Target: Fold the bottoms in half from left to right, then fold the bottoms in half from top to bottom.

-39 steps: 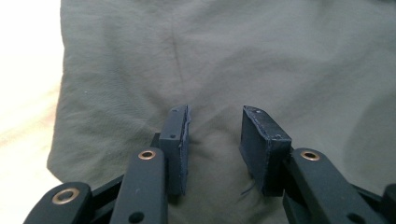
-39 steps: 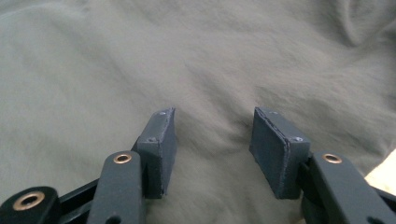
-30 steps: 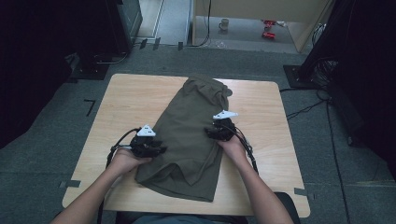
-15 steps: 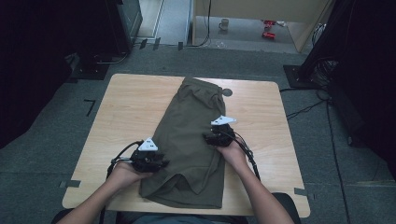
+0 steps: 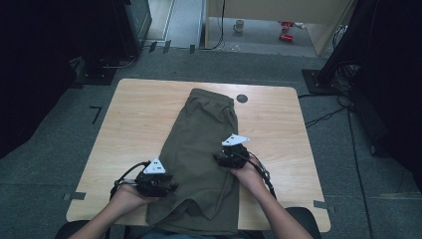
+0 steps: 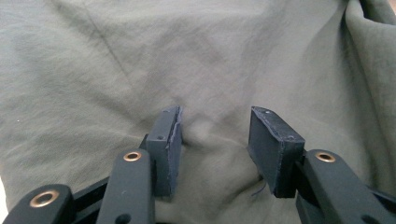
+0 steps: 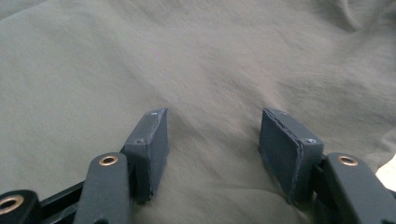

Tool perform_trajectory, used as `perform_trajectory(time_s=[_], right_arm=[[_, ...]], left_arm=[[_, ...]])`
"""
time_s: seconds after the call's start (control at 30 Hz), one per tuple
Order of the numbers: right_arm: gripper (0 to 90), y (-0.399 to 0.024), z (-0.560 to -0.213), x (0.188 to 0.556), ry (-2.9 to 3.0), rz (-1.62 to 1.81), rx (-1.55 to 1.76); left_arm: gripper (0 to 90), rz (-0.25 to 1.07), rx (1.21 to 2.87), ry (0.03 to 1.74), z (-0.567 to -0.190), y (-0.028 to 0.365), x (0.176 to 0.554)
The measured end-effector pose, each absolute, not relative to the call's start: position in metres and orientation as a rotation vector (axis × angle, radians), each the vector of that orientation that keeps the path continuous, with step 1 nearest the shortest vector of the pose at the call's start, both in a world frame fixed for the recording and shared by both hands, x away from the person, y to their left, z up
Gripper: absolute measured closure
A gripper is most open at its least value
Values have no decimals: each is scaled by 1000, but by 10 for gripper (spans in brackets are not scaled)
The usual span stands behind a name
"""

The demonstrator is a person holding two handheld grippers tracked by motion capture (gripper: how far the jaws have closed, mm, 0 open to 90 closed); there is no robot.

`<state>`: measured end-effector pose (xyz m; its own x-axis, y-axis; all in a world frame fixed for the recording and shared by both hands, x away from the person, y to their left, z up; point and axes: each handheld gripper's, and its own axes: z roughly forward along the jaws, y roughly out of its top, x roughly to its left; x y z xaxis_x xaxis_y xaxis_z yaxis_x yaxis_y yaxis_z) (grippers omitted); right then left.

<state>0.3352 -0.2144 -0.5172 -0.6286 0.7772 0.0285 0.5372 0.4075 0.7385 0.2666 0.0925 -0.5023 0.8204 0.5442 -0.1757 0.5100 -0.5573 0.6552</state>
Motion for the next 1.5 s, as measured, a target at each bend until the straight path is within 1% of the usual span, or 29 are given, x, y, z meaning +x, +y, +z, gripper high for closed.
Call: perform_trajectory(time_s=[0.1,0.27,0.37,0.53,0.73,0.9,1.1,1.23,1.5], right_arm=[[424,-214,-517,336,2353,1052,1138],[432,-215,-510,343,2336,1077,1177],[439,-217,-504,349,2304,1110,1197],[434,-223,-498,356,2287,1128,1239],[422,-228,-494,362,2265,1148,1272],[400,-231,-492,370,2265,1131,1289],[403,-236,-492,376,2238,1140,1295],[388,-244,-489,386,2220,1130,1337],[380,-254,-487,404,2170,1141,1380]], left_arm=[[535,62,2268,756,-500,94,270],[533,112,2221,765,-492,100,283],[526,157,2217,770,-488,102,297],[509,185,2195,776,-484,102,314],[497,197,2186,786,-482,104,329],[481,203,2165,799,-478,102,351],[477,204,2170,795,-478,98,370],[477,218,2173,796,-477,93,390],[459,197,2131,829,-474,89,423]])
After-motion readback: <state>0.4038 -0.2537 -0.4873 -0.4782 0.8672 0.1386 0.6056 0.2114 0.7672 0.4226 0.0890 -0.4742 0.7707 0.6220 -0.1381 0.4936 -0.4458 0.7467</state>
